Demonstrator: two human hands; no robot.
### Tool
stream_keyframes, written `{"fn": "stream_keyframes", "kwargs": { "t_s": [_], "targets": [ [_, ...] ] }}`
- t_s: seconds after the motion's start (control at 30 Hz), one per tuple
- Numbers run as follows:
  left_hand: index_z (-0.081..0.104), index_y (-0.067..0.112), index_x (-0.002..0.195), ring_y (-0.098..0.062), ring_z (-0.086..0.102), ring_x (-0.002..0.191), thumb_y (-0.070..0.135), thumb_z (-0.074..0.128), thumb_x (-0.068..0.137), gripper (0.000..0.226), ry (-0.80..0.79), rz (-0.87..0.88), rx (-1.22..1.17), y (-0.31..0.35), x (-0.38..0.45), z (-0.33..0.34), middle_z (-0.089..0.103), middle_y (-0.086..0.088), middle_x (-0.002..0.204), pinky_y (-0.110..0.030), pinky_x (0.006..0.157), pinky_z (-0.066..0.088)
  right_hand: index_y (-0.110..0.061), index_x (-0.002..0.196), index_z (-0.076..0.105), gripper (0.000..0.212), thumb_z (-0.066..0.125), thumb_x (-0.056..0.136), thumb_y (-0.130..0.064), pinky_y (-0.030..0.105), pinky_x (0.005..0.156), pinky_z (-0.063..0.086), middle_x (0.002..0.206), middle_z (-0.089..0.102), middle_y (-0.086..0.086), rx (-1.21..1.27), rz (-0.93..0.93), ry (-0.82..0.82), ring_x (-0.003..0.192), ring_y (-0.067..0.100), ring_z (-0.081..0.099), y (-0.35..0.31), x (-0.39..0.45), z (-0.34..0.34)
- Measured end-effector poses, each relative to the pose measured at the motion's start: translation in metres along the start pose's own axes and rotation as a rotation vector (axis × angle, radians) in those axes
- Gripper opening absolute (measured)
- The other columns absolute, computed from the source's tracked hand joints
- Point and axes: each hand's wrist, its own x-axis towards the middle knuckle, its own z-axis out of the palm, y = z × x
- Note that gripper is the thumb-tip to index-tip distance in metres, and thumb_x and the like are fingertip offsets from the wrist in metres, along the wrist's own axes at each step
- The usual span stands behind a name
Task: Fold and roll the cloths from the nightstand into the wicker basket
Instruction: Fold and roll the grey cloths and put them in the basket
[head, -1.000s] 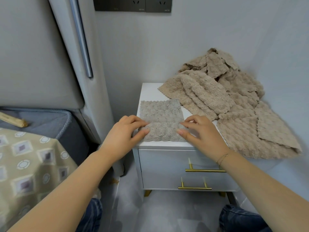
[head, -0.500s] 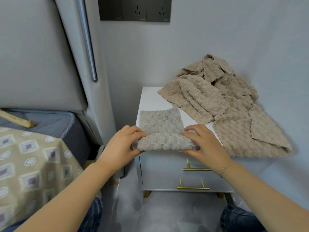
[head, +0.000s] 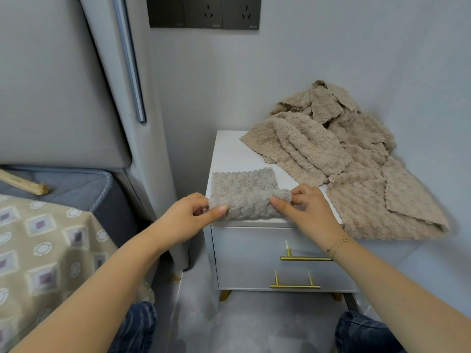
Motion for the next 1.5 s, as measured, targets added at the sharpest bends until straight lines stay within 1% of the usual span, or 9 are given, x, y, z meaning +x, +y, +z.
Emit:
{"fn": "stream_keyframes", "kwargs": {
  "t_s": [0.27, 0.47, 0.57, 0.67, 0.83, 1.0, 1.17, 1.37, 1.5],
  "targets": [
    [0.049, -0.011, 0.067, -0.019, 0.024, 0.059, 0.059, 0.060, 0.084, 0.073, 0.204, -0.217, -0.178, 0.004, 0.014, 0.011, 0.021, -0.011, 0.065, -0.029, 0.057, 0.021, -0.021, 0.036, 0.025, 0.071, 0.051, 0.070, -0.077, 0.035, 0.072, 0.034, 0.046, 0.033, -0.009, -0.170, 0.032, 0.082, 0.072, 0.023, 0.048, -0.003, 0.019, 0.010],
    [0.023, 0.017, 0.045, -0.014, 0.017, 0.047, 0.054, 0.065, 0.084, 0.068, 0.294, -0.231, -0.155, 0.001, 0.024, 0.016, 0.014, 0.004, 0.047, -0.026, 0.051, 0.019, -0.017, 0.047, 0.045, 0.064, 0.050, 0.076, -0.074, 0.040, 0.084, 0.038, 0.076, 0.056, 0.003, -0.358, 0.096, 0.103, 0.089, 0.022, 0.050, -0.011, 0.023, 0.014],
    [0.025, 0.017, 0.046, -0.014, 0.023, 0.045, 0.056, 0.064, 0.083, 0.067, 0.355, -0.195, -0.035, -0.004, 0.028, 0.018, 0.021, 0.005, 0.044, -0.026, 0.051, 0.024, -0.018, 0.083, 0.057, 0.052, 0.057, 0.076, -0.070, 0.041, 0.089, 0.039, 0.097, 0.055, -0.002, -0.357, 0.059, 0.132, 0.098, 0.018, 0.049, -0.007, 0.026, 0.013],
    [0.048, 0.016, 0.059, -0.010, 0.044, 0.053, 0.057, 0.066, 0.080, 0.050, 0.466, -0.094, 0.086, -0.009, 0.029, 0.018, 0.048, 0.007, 0.064, -0.025, 0.053, 0.036, -0.016, 0.111, 0.053, 0.045, 0.067, 0.083, -0.048, 0.031, 0.089, 0.040, 0.111, 0.048, -0.003, -0.174, -0.163, 0.131, 0.105, 0.015, 0.044, -0.004, 0.026, 0.012],
    [0.058, 0.023, 0.099, -0.010, 0.050, 0.091, 0.037, 0.069, 0.085, 0.023, 0.526, 0.278, 0.346, -0.004, 0.032, 0.011, 0.053, 0.009, 0.104, -0.026, 0.077, 0.043, -0.014, 0.098, 0.070, 0.011, 0.067, 0.088, -0.017, 0.031, 0.085, 0.039, 0.098, 0.057, -0.002, -0.299, -0.489, 0.142, 0.095, 0.017, 0.050, -0.003, 0.028, 0.014],
    [0.064, 0.019, 0.114, -0.010, 0.052, 0.101, 0.026, 0.052, 0.099, 0.021, 0.338, 0.408, 0.332, -0.011, 0.031, 0.009, 0.061, 0.009, 0.108, -0.026, 0.090, 0.042, -0.016, 0.108, 0.071, 0.031, 0.048, 0.095, -0.032, 0.031, 0.088, 0.037, 0.103, 0.063, -0.006, -0.344, -0.491, 0.039, 0.101, 0.013, 0.053, 0.003, 0.024, 0.009],
    [0.049, 0.019, 0.139, -0.009, 0.043, 0.123, 0.064, 0.034, 0.090, 0.069, 0.148, 0.332, 0.396, -0.016, 0.025, 0.006, 0.049, 0.009, 0.135, -0.033, 0.107, 0.037, -0.021, 0.133, 0.055, 0.060, 0.046, 0.088, -0.059, 0.017, 0.104, 0.024, 0.130, 0.052, -0.011, -0.295, -0.347, -0.174, 0.119, -0.003, 0.036, 0.002, 0.016, -0.002],
    [0.054, 0.015, 0.135, -0.021, 0.044, 0.113, 0.045, 0.080, 0.072, 0.075, 0.245, 0.389, 0.560, -0.019, 0.015, 0.020, 0.045, -0.002, 0.127, -0.044, 0.096, 0.045, -0.028, 0.134, 0.050, 0.071, 0.066, 0.075, -0.063, 0.010, 0.100, 0.021, 0.131, 0.049, -0.015, -0.298, -0.319, -0.201, 0.119, -0.004, 0.034, 0.002, 0.007, -0.005],
    [0.058, 0.015, 0.131, -0.022, 0.054, 0.104, 0.030, 0.079, 0.077, 0.060, 0.270, 0.439, 0.547, -0.012, 0.004, 0.021, 0.054, -0.001, 0.116, -0.044, 0.089, 0.050, -0.025, 0.124, 0.057, 0.056, 0.074, 0.076, -0.049, 0.005, 0.091, 0.027, 0.118, 0.055, -0.014, -0.314, -0.337, -0.174, 0.112, 0.003, 0.041, 0.003, -0.002, -0.006]
  ]
}}
